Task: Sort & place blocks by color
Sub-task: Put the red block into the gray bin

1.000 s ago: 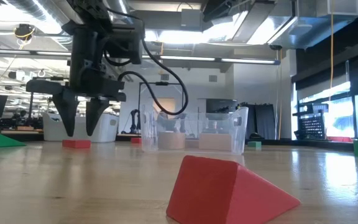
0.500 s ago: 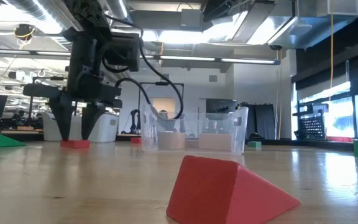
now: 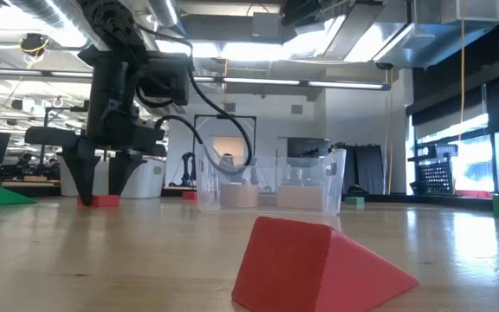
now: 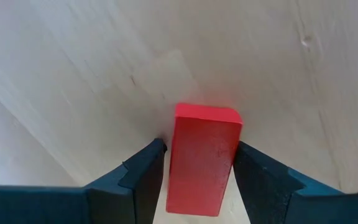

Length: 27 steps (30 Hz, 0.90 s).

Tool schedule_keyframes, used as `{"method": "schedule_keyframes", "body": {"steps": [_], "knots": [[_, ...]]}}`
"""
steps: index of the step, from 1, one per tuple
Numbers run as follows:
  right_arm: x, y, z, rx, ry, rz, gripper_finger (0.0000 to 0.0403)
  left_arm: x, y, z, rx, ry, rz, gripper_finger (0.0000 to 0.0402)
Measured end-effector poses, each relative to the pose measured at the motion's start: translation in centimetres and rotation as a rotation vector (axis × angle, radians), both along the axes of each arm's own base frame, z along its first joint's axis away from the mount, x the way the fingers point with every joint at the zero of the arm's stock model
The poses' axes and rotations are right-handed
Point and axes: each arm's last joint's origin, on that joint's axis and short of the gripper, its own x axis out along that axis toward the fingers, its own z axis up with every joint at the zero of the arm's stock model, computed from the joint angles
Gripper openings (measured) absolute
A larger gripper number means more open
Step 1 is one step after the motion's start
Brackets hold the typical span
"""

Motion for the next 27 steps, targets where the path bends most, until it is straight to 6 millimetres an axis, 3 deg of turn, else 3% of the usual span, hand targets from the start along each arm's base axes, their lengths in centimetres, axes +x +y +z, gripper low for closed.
{"method": "schedule_keyframes", "body": {"steps": [19, 27], "knots": [[0.01, 0.01, 0.02, 0.001, -0.002, -0.002, 0.017, 0.01, -0.03, -0.09, -0.002, -0.01, 0.095, 0.0181], [0.01, 0.01, 0.01, 0.001, -0.002, -0.003, 0.017, -0.1, -0.06, -0.12, -0.006, -0.001, 0.121, 0.0123]]}}
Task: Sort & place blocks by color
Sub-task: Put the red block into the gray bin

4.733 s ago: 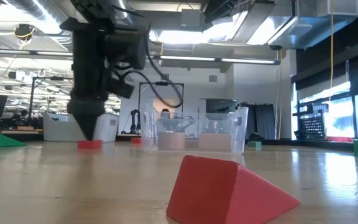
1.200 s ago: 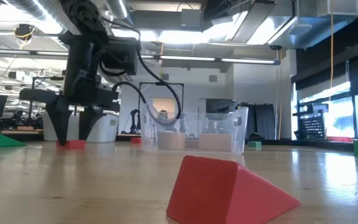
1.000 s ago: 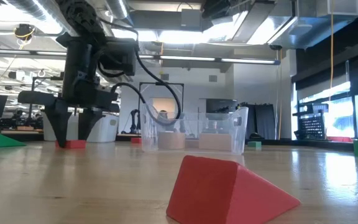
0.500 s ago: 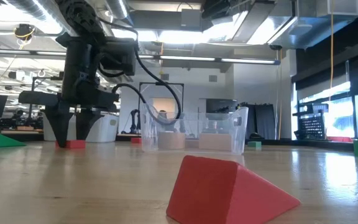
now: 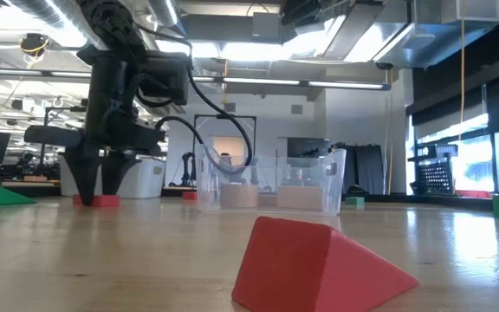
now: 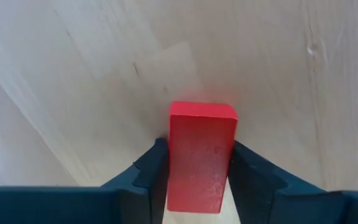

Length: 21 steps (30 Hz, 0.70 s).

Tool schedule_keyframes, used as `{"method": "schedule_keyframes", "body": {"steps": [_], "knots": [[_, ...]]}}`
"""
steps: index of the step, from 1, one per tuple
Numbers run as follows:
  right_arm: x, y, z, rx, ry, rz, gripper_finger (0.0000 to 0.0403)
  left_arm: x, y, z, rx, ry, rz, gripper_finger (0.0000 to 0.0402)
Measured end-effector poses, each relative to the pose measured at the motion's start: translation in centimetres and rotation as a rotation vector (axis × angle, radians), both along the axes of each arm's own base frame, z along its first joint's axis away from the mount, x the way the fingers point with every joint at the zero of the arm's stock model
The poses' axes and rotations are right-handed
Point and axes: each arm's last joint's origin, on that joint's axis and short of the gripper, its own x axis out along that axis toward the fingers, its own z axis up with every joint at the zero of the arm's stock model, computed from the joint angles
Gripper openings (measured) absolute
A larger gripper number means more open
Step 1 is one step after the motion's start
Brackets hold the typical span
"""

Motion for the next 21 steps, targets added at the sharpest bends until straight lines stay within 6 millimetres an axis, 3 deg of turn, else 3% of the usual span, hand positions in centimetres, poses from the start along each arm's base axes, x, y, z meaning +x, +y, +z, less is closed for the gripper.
{"method": "schedule_keyframes", "body": {"steps": [10, 21], "knots": [[0.0, 0.0, 0.0, 0.0, 0.0, 0.0, 0.017, 0.7, 0.2, 0.7, 0.005, -0.033, 0.212, 0.012], [0.0, 0.0, -0.1, 0.001, 0.002, 0.0, 0.017, 3.5, 2.0, 5.8, 0.054, -0.142, 0.421, 0.012]]}}
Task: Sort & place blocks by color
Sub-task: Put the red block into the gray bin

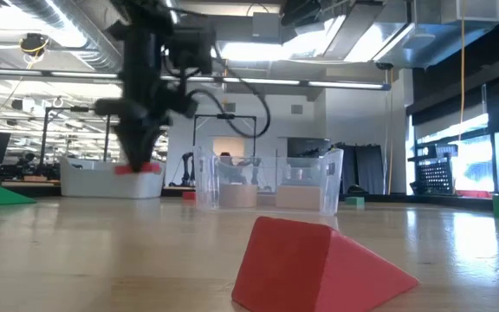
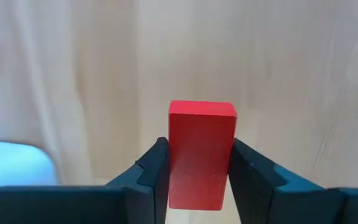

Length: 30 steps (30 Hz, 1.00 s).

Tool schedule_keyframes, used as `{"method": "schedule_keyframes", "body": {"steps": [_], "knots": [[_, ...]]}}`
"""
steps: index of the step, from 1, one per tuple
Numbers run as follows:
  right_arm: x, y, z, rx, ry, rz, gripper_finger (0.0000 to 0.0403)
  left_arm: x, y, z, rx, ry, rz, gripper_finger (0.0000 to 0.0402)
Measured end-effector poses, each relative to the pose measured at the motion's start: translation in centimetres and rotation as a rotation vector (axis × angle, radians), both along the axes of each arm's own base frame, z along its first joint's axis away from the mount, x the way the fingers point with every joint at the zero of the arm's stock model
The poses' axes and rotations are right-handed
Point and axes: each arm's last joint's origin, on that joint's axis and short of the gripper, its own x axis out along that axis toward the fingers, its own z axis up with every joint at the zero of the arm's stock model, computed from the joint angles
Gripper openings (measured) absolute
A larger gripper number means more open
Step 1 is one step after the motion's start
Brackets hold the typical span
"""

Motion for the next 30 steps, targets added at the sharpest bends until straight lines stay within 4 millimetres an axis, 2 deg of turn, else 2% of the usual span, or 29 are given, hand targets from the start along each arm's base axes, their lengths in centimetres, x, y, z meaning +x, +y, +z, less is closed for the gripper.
{"method": "schedule_keyframes", "body": {"steps": [7, 11, 14, 17, 22, 26, 30], "knots": [[0.0, 0.0, 0.0, 0.0, 0.0, 0.0, 0.017, 0.7, 3.2, 5.0, 0.096, -0.042, 0.105, 0.012], [0.0, 0.0, 0.0, 0.002, 0.0, -0.003, 0.017, 0.3, 6.1, 7.5, 0.144, -0.071, 0.204, 0.012], [0.0, 0.0, 0.0, 0.002, 0.0, -0.003, 0.017, -0.5, 8.6, 8.6, 0.159, -0.096, 0.263, 0.012], [0.0, 0.0, 0.0, 0.002, 0.0, -0.003, 0.017, -2.1, 11.4, 8.8, 0.157, -0.089, 0.342, 0.012], [0.0, 0.0, 0.0, 0.002, 0.0, -0.003, 0.017, -5.4, 15.3, 7.7, 0.081, -0.097, 0.501, 0.012], [0.0, 0.0, 0.0, 0.002, 0.0, -0.003, 0.017, -7.9, 17.5, 6.8, 0.064, -0.097, 0.631, 0.012], [0.0, 0.0, 0.0, 0.002, 0.0, -0.003, 0.017, -9.6, 18.6, 5.0, 0.014, -0.134, 0.741, 0.012]]}}
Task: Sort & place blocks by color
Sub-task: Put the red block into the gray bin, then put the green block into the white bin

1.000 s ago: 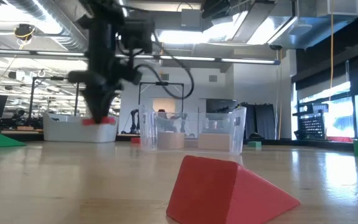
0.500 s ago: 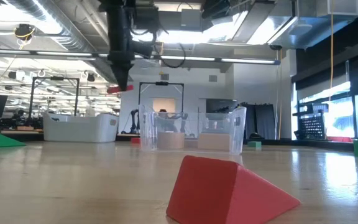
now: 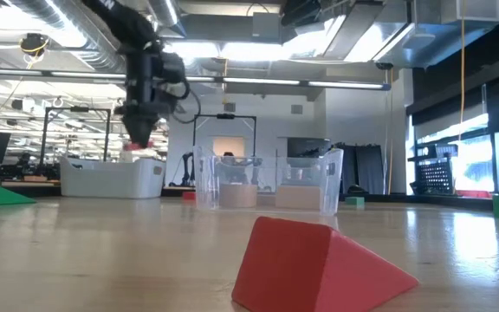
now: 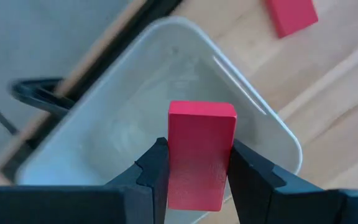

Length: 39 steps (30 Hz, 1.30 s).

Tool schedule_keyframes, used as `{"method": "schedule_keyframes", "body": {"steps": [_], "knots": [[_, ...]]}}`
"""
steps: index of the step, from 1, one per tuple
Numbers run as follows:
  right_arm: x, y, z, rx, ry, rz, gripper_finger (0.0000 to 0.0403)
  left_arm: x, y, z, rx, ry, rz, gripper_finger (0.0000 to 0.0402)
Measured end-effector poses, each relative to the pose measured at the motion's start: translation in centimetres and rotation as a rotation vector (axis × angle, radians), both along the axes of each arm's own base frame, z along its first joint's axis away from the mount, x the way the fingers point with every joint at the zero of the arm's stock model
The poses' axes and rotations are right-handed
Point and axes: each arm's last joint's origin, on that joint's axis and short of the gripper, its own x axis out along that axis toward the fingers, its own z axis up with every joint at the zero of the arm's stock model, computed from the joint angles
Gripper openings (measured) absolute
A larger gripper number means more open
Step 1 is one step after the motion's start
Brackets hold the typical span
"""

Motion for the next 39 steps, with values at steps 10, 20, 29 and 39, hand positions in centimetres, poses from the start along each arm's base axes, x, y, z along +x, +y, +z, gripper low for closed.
{"method": "schedule_keyframes", "body": {"steps": [10, 20, 29, 39], "knots": [[0.0, 0.0, 0.0, 0.0, 0.0, 0.0, 0.017, -1.5, -0.1, -4.4, -0.016, -0.029, 0.099, 0.012], [0.0, 0.0, 0.0, 0.0, 0.0, 0.0, 0.017, -1.8, -0.4, -5.5, -0.023, -0.02, 0.107, 0.0143], [0.0, 0.0, 0.0, 0.0, 0.0, 0.0, 0.017, -1.8, -0.4, -5.5, -0.022, -0.031, 0.137, 0.0186], [0.0, 0.0, 0.0, 0.002, -0.002, -0.003, 0.017, -1.0, -0.1, -4.3, -0.075, -0.154, 0.152, 0.0189]]}}
